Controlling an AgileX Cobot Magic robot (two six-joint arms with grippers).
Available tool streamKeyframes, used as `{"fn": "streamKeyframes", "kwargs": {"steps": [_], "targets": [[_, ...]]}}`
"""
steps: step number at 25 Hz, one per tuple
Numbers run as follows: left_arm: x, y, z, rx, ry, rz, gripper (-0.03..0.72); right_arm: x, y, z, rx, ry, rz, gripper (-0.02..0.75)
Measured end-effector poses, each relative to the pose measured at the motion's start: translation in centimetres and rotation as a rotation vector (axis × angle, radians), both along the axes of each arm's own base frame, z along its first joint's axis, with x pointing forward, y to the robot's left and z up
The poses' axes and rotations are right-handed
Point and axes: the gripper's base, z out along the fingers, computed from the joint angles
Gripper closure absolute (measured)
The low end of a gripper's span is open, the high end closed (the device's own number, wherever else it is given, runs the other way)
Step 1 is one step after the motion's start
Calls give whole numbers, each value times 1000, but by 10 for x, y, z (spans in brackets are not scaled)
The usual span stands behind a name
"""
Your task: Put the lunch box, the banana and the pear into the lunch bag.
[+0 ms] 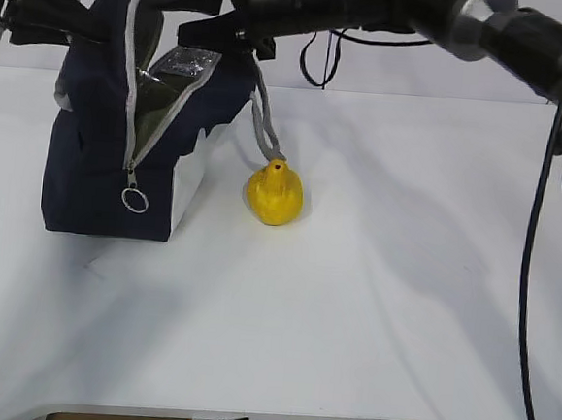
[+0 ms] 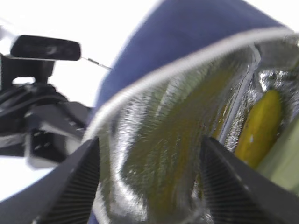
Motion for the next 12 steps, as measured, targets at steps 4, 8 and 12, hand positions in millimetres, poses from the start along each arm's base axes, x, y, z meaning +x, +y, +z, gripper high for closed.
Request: {"fn": "streamKeyframes", "kwargs": {"steps": [4, 8, 12], "targets": [[-2, 2, -4, 48, 10, -15, 675, -2, -15, 15, -113, -89, 53, 206], [-3, 9, -9, 115, 40, -18, 675, -6, -29, 21, -344, -140, 46, 226], [-3, 23, -12, 152, 57, 12, 676, -13, -45, 40, -536, -189, -23, 229]]}}
